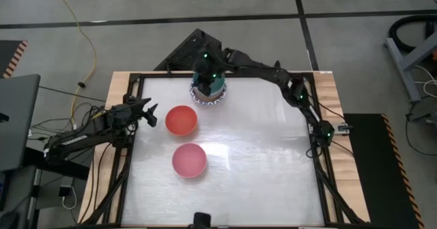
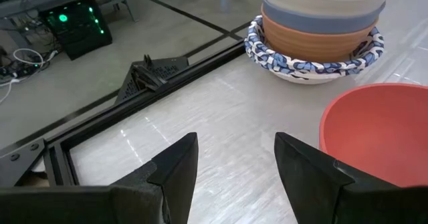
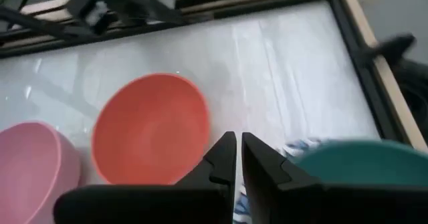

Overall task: Nest bowls inside each other
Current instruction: Stack the green bowl onto the stack of bowls

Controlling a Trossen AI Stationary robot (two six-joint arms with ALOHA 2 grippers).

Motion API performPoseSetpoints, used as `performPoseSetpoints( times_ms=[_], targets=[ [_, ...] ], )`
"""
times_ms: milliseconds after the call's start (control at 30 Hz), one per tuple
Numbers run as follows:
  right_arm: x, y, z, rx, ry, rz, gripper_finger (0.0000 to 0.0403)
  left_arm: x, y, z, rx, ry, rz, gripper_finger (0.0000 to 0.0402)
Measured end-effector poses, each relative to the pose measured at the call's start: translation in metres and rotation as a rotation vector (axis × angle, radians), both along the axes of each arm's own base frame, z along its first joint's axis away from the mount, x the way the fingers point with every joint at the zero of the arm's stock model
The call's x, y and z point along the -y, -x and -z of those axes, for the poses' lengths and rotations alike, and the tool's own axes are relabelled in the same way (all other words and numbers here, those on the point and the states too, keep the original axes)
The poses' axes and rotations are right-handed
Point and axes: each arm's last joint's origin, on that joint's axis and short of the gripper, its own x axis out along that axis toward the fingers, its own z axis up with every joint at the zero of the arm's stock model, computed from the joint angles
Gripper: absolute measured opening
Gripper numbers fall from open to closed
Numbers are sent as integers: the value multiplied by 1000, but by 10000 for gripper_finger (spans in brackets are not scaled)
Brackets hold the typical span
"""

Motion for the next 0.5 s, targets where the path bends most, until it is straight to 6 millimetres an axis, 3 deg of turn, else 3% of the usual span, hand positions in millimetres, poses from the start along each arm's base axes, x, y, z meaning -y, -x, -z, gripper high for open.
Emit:
performPoseSetpoints(
  times_ms=[167, 500],
  targets=[
    [-8, -4, 0, -12, 50, 2, 46, 0, 0, 0, 0, 0, 0, 190],
    [5, -7, 21, 2, 38, 40, 46, 0, 0, 0, 0, 0, 0, 190]
  ],
)
